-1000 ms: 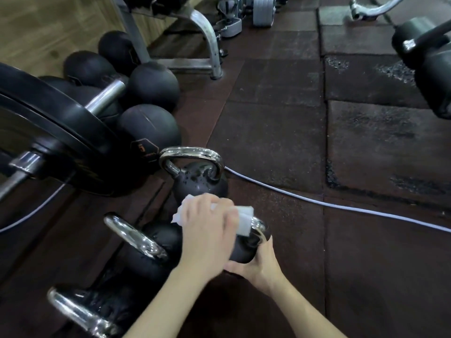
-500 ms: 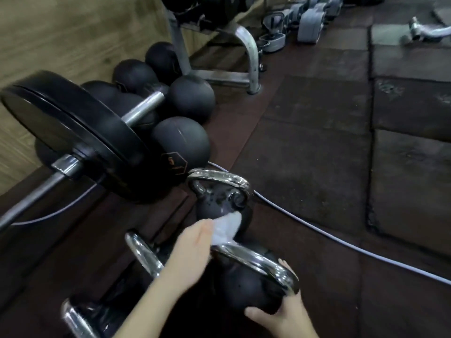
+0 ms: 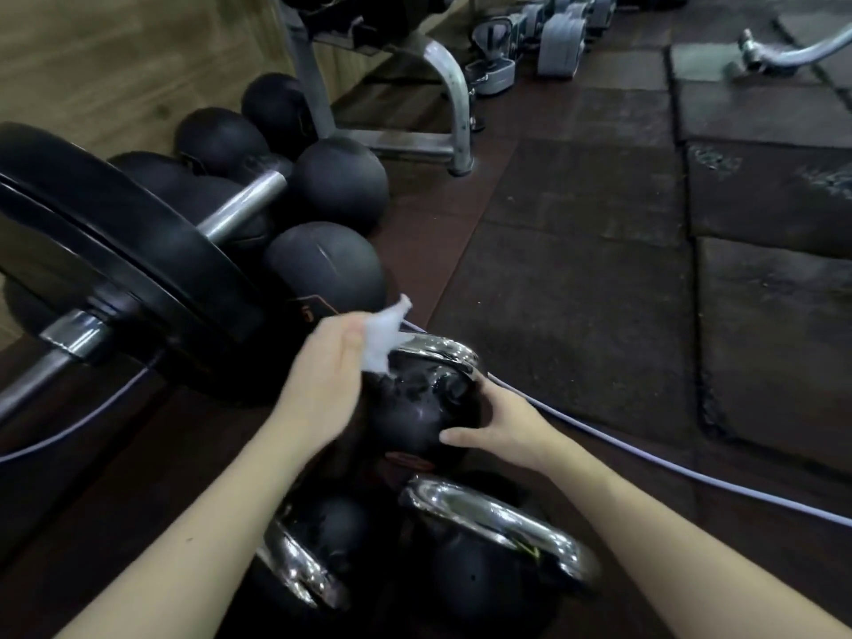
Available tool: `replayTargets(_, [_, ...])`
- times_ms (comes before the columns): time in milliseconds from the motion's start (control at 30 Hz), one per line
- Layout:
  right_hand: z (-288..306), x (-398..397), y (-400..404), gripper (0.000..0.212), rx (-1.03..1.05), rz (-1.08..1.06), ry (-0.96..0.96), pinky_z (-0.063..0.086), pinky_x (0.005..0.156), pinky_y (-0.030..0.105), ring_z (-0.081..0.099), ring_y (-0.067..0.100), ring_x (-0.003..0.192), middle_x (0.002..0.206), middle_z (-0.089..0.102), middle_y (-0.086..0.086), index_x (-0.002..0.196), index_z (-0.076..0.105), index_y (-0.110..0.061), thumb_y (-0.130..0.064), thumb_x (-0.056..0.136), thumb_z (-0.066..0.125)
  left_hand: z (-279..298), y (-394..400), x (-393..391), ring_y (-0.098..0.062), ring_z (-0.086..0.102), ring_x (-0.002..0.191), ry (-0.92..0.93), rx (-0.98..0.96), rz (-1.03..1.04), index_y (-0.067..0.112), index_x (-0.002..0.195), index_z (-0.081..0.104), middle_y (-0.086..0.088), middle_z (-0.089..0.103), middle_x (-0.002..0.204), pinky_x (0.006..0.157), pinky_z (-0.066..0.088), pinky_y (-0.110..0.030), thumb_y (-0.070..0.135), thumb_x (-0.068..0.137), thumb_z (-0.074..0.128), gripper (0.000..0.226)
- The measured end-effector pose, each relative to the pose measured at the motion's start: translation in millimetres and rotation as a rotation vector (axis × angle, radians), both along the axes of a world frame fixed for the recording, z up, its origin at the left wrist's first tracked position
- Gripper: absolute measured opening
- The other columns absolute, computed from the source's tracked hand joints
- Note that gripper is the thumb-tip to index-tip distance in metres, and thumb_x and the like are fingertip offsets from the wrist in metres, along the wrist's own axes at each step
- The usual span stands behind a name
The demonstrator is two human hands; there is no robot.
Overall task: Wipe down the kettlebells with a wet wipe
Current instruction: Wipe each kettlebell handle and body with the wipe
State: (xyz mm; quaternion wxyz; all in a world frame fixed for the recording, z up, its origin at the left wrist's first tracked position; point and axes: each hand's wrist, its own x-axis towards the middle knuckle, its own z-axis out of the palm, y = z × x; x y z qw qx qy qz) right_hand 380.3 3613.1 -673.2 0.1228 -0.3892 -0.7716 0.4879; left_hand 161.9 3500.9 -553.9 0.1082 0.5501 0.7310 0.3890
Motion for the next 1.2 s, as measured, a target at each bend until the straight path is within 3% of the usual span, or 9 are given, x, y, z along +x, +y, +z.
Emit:
replayTargets(100, [-13, -17, 7, 0.074, 0.046, -0.090, -0.064, 0.051, 0.103, 0.038, 0.064, 0.001, 0.111, 0.113, 0.072, -0.020, 0.120, 0.067, -0.037, -0.069, 0.056, 0.084, -31, 16, -10, -0.018, 0.050, 0.130, 0.175, -0.150, -0.067, 0.015, 0.140, 0.062, -0.003, 0.060, 0.136, 0.109, 0.025, -0.012, 0.037, 0.107, 0.031, 0.050])
replayTargets(200, [-21, -15, 8, 0.061, 0.015, -0.164, -0.037, 0.053, 0.097, 0.037, 0.065, -0.002, 0.101, 0.102, 0.074, -0.020, 0.104, 0.071, -0.032, -0.063, 0.054, 0.088, -37, 27, -23, -0.021, 0.054, 0.114, 0.048, -0.277, -0.027, 0.031, 0.113, 0.061, 0.002, 0.060, 0.113, 0.103, 0.039, -0.035, 0.055, 0.101, 0.022, 0.047])
replayTargets(300, [-25, -14, 5, 0.052, -0.049, -0.195, 0.024, 0.052, 0.101, 0.037, 0.068, -0.002, 0.100, 0.101, 0.076, -0.021, 0.099, 0.075, -0.027, -0.048, 0.056, 0.096, -37, 37, -22, -0.026, 0.056, 0.104, -0.041, -0.298, 0.046, 0.026, 0.097, 0.055, -0.001, 0.058, 0.101, 0.093, 0.040, -0.039, 0.049, 0.106, 0.027, 0.038])
replayTargets(433, [-27, -13, 5, 0.056, -0.085, -0.226, 0.083, 0.055, 0.097, 0.040, 0.072, 0.007, 0.097, 0.097, 0.079, -0.016, 0.095, 0.075, -0.024, -0.053, 0.052, 0.095, -31, 38, 23, -0.031, 0.052, 0.098, 0.514, -0.249, 0.030, 0.025, 0.107, 0.064, -0.003, 0.058, 0.104, 0.093, 0.042, -0.049, 0.044, 0.104, 0.029, 0.039])
replayTargets(633, [-37, -14, 8, 0.042, -0.132, -0.270, 0.061, 0.060, 0.079, 0.048, 0.072, 0.016, 0.084, 0.085, 0.074, -0.005, 0.085, 0.068, -0.031, -0.060, 0.054, 0.072, -46, 53, 74, -0.033, 0.058, 0.101, 0.847, -0.185, -0.261, 0.020, 0.112, 0.067, -0.004, 0.061, 0.107, 0.104, 0.036, -0.049, 0.038, 0.100, 0.047, 0.029])
replayTargets(800, [-31, -14, 7, 0.054, -0.098, -0.221, 0.080, 0.055, 0.096, 0.037, 0.071, 0.006, 0.102, 0.106, 0.078, -0.014, 0.095, 0.070, -0.041, -0.058, 0.050, 0.094, -35, 40, 30, -0.029, 0.051, 0.099, 0.622, -0.190, -0.103, 0.024, 0.120, 0.063, 0.000, 0.055, 0.106, 0.096, 0.040, -0.047, 0.044, 0.105, 0.036, 0.038])
replayTargets(1000, [-27, -13, 6, 0.055, -0.117, -0.232, 0.070, 0.049, 0.108, 0.038, 0.066, 0.009, 0.120, 0.126, 0.073, -0.015, 0.096, 0.068, -0.049, -0.060, 0.049, 0.094, -41, 38, 11, -0.021, 0.043, 0.089, 0.175, -0.144, 0.153, 0.024, 0.091, 0.055, 0.007, 0.046, 0.092, 0.084, 0.034, -0.039, 0.040, 0.105, 0.027, 0.035])
replayTargets(1133, [-28, -13, 5, 0.068, -0.137, -0.246, 0.079, 0.049, 0.108, 0.036, 0.065, 0.004, 0.118, 0.121, 0.074, -0.019, 0.106, 0.074, -0.036, -0.064, 0.047, 0.093, -34, 50, 10, -0.025, 0.045, 0.083, -0.207, -0.134, 0.335, 0.015, 0.074, 0.043, -0.003, 0.050, 0.083, 0.070, 0.028, -0.036, 0.024, 0.106, 0.035, 0.034])
replayTargets(1200, [-27, -12, 4, 0.058, -0.147, -0.246, 0.083, 0.048, 0.109, 0.034, 0.063, 0.004, 0.120, 0.124, 0.073, -0.019, 0.099, 0.073, -0.040, -0.062, 0.049, 0.094, -37, 52, 6, -0.029, 0.043, 0.081, -0.073, -0.219, 0.357, 0.013, 0.076, 0.039, -0.002, 0.045, 0.079, 0.068, 0.022, -0.037, 0.020, 0.106, 0.029, 0.032])
